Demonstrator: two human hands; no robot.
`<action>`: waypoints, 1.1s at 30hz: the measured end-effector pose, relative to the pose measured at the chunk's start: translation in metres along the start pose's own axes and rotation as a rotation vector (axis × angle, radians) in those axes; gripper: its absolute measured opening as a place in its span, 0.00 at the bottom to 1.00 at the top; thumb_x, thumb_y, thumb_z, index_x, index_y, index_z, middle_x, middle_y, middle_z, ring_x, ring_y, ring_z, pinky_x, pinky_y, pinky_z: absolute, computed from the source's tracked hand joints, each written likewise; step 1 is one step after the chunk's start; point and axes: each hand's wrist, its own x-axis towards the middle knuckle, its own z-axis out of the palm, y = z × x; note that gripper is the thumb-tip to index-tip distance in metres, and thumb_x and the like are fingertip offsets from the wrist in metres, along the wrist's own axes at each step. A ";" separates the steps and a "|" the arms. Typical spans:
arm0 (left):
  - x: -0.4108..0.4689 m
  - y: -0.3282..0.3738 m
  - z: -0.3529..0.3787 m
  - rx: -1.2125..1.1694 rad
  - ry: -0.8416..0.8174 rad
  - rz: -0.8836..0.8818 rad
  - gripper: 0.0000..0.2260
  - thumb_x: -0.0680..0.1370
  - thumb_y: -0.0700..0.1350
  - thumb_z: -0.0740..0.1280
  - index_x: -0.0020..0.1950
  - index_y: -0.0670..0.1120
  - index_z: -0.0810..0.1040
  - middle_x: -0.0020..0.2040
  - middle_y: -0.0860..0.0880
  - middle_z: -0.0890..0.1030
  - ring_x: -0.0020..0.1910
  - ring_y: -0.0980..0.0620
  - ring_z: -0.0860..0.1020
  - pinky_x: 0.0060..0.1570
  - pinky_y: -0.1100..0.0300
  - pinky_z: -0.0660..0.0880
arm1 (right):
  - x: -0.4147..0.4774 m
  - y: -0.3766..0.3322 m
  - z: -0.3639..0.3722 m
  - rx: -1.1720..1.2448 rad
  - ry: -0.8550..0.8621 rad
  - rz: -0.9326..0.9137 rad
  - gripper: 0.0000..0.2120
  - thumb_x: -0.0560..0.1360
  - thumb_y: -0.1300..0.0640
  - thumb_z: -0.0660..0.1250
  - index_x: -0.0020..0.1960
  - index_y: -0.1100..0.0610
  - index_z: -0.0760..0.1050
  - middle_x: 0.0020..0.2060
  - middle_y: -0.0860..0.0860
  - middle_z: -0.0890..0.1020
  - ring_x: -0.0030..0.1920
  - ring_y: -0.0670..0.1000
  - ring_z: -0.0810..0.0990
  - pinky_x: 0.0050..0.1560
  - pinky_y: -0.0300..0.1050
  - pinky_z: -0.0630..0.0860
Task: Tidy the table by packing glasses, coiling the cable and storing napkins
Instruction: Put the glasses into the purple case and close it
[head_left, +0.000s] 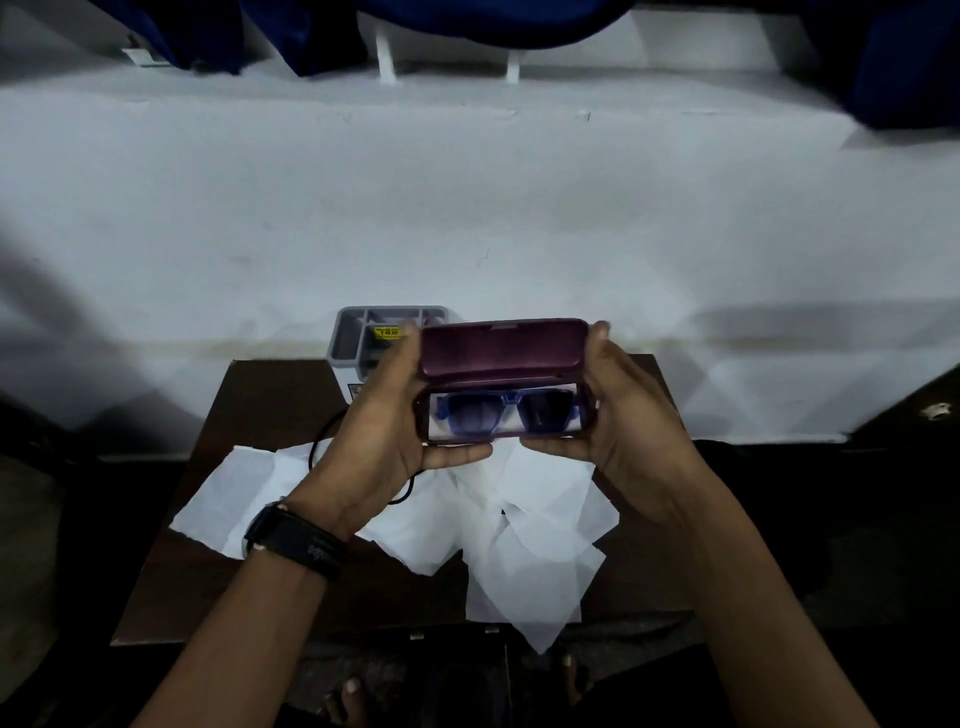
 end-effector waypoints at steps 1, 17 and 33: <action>0.000 -0.001 -0.001 -0.028 0.021 -0.029 0.26 0.76 0.70 0.60 0.64 0.56 0.81 0.63 0.48 0.84 0.59 0.42 0.85 0.48 0.38 0.82 | 0.000 0.000 0.000 0.033 -0.022 0.042 0.24 0.78 0.32 0.59 0.61 0.46 0.81 0.59 0.54 0.86 0.57 0.59 0.86 0.50 0.65 0.83; 0.005 -0.006 -0.004 -0.183 0.231 0.031 0.42 0.61 0.39 0.79 0.74 0.46 0.69 0.50 0.45 0.88 0.49 0.47 0.87 0.51 0.51 0.84 | 0.004 0.005 0.000 0.295 0.088 0.142 0.17 0.75 0.59 0.73 0.60 0.68 0.80 0.55 0.62 0.86 0.56 0.59 0.87 0.51 0.49 0.85; 0.003 -0.005 -0.009 -0.299 0.294 0.092 0.36 0.64 0.38 0.79 0.70 0.44 0.72 0.47 0.43 0.88 0.43 0.50 0.88 0.39 0.60 0.83 | 0.005 0.008 0.006 0.139 0.110 0.037 0.22 0.72 0.60 0.77 0.65 0.58 0.79 0.58 0.58 0.85 0.55 0.56 0.87 0.50 0.49 0.85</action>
